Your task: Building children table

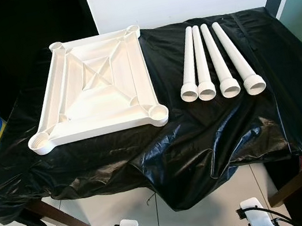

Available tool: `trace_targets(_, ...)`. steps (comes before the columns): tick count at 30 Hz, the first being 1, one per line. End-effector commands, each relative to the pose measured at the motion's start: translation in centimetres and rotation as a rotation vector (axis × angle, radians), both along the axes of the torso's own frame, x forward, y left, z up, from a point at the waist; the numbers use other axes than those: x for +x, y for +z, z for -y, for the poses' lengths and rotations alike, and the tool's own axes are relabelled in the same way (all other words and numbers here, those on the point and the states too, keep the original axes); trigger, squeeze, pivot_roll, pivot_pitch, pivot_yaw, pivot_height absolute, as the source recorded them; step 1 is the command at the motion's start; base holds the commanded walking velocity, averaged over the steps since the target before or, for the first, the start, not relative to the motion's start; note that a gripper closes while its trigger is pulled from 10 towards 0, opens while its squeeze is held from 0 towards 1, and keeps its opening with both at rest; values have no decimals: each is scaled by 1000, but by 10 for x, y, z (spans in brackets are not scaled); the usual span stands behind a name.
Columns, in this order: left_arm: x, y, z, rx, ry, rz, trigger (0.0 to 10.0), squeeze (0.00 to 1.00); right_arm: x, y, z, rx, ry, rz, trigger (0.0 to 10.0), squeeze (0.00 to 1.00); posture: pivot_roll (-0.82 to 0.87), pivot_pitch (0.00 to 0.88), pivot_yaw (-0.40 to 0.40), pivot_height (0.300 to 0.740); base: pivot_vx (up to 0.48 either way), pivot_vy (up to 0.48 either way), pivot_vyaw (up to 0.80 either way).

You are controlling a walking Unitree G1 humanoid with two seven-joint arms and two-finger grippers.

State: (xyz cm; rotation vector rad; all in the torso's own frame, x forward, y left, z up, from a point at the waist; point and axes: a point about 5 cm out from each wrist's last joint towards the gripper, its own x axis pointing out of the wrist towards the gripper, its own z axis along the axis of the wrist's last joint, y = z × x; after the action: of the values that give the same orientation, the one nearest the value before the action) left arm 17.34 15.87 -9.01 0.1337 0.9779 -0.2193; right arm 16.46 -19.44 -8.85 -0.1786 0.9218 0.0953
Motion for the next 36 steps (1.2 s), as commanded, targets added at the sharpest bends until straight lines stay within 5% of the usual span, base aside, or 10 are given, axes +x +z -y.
trace_targets(1,-11,-5,-4,28,7,-40,10000,0,-3,-2,-3,2,9,-20,10000,0,-48,50,14,740,0,0,0)
trace_targets(8,-11,-5,-4,29,7,-40,10000,0,-2,-2,-5,4,11,-17,10000,0,-46,51,15,740,0,0,0)
trace_targets(9,-11,-5,-4,30,6,-40,10000,0,-2,-2,-5,8,8,-15,10000,224,-46,49,19,740,0,0,0)
trace_targets(11,-11,-5,-4,30,6,-40,10000,0,-2,-2,-5,8,8,-15,10000,224,-46,49,19,740,0,0,0)
trace_targets(12,-10,-5,-5,31,4,-39,10000,0,-2,-2,-5,17,0,-12,10000,1000,-42,48,22,740,0,0,0)
trace_targets(21,-9,-4,-5,31,2,-36,10000,0,-3,-2,-3,18,-5,-13,10000,1000,-34,45,17,740,0,0,0)
trace_targets(22,-8,-4,-5,31,1,-35,10000,0,-2,-1,-3,16,0,-11,10000,0,-32,39,15,740,0,0,0)
trace_targets(36,-3,0,-9,-5,-10,23,10000,0,6,4,-2,37,-5,42,10000,0,-26,35,12,740,0,0,0)
